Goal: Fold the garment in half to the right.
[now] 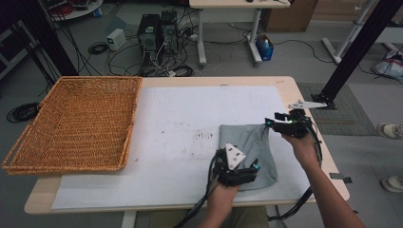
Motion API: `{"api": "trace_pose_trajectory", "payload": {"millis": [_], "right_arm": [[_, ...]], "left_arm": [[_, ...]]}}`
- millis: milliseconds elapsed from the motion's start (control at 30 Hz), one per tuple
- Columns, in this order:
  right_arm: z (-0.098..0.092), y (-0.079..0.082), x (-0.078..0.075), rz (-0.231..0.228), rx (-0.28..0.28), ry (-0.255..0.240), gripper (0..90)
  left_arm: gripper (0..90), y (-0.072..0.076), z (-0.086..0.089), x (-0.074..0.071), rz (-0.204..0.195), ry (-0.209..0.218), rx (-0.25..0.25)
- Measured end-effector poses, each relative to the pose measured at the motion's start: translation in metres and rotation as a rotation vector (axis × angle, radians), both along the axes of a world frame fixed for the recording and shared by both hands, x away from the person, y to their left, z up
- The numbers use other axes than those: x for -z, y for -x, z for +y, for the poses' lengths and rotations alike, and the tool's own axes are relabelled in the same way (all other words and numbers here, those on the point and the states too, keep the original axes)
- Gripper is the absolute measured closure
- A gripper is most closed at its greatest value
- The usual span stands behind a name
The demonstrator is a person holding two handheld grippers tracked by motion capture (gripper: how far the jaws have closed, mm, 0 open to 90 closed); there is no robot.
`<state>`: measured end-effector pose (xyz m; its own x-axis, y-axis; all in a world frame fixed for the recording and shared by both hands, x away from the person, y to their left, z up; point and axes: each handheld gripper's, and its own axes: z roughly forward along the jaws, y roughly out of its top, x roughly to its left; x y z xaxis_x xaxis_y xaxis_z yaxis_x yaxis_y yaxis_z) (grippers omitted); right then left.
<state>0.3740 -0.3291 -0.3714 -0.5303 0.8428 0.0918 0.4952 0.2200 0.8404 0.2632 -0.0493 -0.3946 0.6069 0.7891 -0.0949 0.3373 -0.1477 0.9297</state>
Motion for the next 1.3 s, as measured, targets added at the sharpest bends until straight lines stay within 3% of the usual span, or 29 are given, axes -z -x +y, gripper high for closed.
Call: {"api": "trace_pose_trajectory", "payload": {"millis": [33,100,267,400,433,467,500,600,700,733,800,833,900,1000,1067,1133,1200,1233,1300], "right_arm": [[-0.006,0.026,0.0,0.005,0.004,0.001,53.7],[-0.007,0.052,0.007,0.029,-0.023,-0.001,60.1],[0.012,0.102,0.036,0.121,-0.102,-0.028,65.6],[0.034,0.11,0.055,0.168,-0.143,0.012,66.7],[0.036,0.109,0.058,0.18,-0.134,0.033,71.4],[0.036,0.108,0.061,0.186,-0.123,0.054,81.8],[0.034,0.109,0.061,0.173,-0.121,0.058,89.1],[0.02,0.121,0.05,0.104,-0.076,0.035,89.6],[0.009,0.129,0.046,0.09,-0.037,0.031,89.8],[-0.001,0.135,0.049,0.107,-0.001,0.038,89.6],[-0.003,0.136,0.052,0.123,0.016,0.059,89.6],[-0.004,0.139,0.059,0.167,0.039,0.097,86.3],[-0.003,0.141,0.054,0.156,0.055,0.058,76.5],[0.001,0.121,0.036,0.087,0.082,-0.009,67.2],[0.01,0.089,0.029,0.076,0.097,-0.021,64.2],[0.021,0.049,0.03,0.101,0.113,-0.007,64.3],[0.032,0.015,0.039,0.133,0.14,0.057,75.8],[0.035,0.002,0.045,0.137,0.155,0.136,85.0],[0.035,-0.014,0.056,0.149,0.169,0.226,88.8]], "left_arm": [[18.2,-0.007,0.018,0.001,0.005,-0.005,-0.035],[17.9,-0.014,0.035,0.004,0.019,0.001,-0.077],[17.8,-0.028,0.069,0.017,0.047,-0.009,-0.153],[17.8,-0.034,0.086,0.023,0.066,-0.013,-0.196],[17.8,-0.034,0.09,0.023,0.07,-0.014,-0.204],[17.8,-0.035,0.093,0.024,0.071,-0.013,-0.212],[17.8,-0.035,0.096,0.024,0.073,-0.011,-0.22],[17.8,-0.037,0.103,0.025,0.077,-0.007,-0.241],[17.8,-0.038,0.107,0.026,0.087,-0.006,-0.251],[17.8,-0.039,0.109,0.027,0.091,-0.003,-0.26],[17.8,-0.04,0.11,0.028,0.094,-0.004,-0.262],[17.8,-0.041,0.11,0.029,0.098,-0.004,-0.266],[17.8,-0.041,0.11,0.029,0.101,-0.004,-0.265],[17.8,-0.043,0.112,0.03,0.11,-0.007,-0.271],[17.8,-0.043,0.114,0.031,0.114,-0.007,-0.275],[17.7,-0.043,0.114,0.031,0.119,-0.003,-0.278],[17.8,-0.042,0.115,0.032,0.127,-0.013,-0.274],[17.8,-0.041,0.116,0.032,0.127,-0.016,-0.271],[17.8,-0.041,0.116,0.032,0.126,-0.019,-0.271]]}}
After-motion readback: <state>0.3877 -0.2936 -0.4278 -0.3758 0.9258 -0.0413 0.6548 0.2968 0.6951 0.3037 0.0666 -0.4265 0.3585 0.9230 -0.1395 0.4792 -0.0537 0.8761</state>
